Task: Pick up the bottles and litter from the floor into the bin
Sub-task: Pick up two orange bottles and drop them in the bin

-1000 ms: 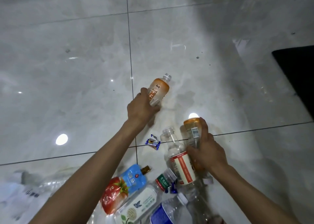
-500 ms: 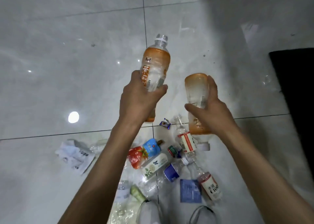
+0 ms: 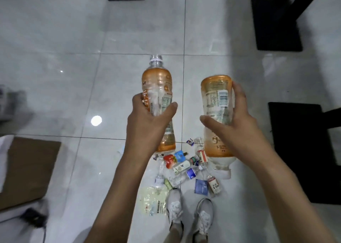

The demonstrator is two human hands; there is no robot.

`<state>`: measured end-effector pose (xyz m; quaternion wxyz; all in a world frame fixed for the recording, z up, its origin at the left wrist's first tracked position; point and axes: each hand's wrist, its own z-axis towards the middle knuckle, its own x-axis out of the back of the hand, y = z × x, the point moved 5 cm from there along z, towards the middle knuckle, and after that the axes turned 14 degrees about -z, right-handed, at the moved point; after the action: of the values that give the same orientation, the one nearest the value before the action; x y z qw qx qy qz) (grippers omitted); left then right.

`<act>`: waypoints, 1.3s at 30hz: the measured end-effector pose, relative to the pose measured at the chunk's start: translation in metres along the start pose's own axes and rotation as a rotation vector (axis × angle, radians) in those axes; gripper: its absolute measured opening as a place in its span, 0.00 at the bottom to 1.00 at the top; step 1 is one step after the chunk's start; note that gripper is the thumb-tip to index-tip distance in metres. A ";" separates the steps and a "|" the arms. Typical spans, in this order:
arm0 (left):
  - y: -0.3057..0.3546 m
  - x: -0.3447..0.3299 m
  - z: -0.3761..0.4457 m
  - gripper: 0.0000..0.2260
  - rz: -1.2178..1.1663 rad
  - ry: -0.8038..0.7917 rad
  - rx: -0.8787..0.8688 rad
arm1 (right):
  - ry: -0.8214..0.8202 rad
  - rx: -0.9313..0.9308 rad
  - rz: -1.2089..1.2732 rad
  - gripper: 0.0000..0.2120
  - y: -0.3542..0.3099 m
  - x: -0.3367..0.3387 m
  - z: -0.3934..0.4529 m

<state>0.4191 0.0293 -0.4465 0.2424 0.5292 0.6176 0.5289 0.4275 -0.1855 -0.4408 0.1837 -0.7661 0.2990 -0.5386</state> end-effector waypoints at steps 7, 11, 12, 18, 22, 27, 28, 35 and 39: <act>0.108 0.102 -0.082 0.25 -0.053 0.121 -0.006 | -0.035 0.139 -0.005 0.46 -0.119 0.071 -0.079; 0.137 0.152 -0.135 0.24 -0.057 0.214 -0.040 | -0.050 0.242 -0.084 0.46 -0.168 0.086 -0.123; 0.142 0.165 -0.150 0.24 -0.060 0.237 -0.040 | -0.064 0.272 -0.112 0.46 -0.178 0.086 -0.135; 0.146 0.233 -0.235 0.26 -0.074 0.409 -0.037 | -0.179 0.406 -0.181 0.46 -0.233 0.071 -0.213; 0.141 0.280 -0.280 0.27 -0.094 0.516 -0.022 | -0.233 0.528 -0.208 0.46 -0.272 0.053 -0.264; 0.123 0.354 -0.327 0.27 -0.119 0.658 0.001 | -0.309 0.644 -0.227 0.46 -0.320 0.013 -0.321; 0.118 0.371 -0.337 0.27 -0.127 0.684 0.007 | -0.330 0.667 -0.236 0.46 -0.330 0.001 -0.334; 0.069 0.491 -0.406 0.25 -0.195 0.886 0.072 | -0.468 0.812 -0.285 0.46 -0.402 -0.089 -0.424; 0.033 0.560 -0.448 0.25 -0.229 0.973 0.088 | -0.549 0.886 -0.242 0.45 -0.438 -0.150 -0.486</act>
<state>-0.1334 0.3567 -0.1256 -0.0395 0.1597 0.7350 0.6578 0.0509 0.2628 -0.1122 0.4975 -0.7569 -0.1064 -0.4102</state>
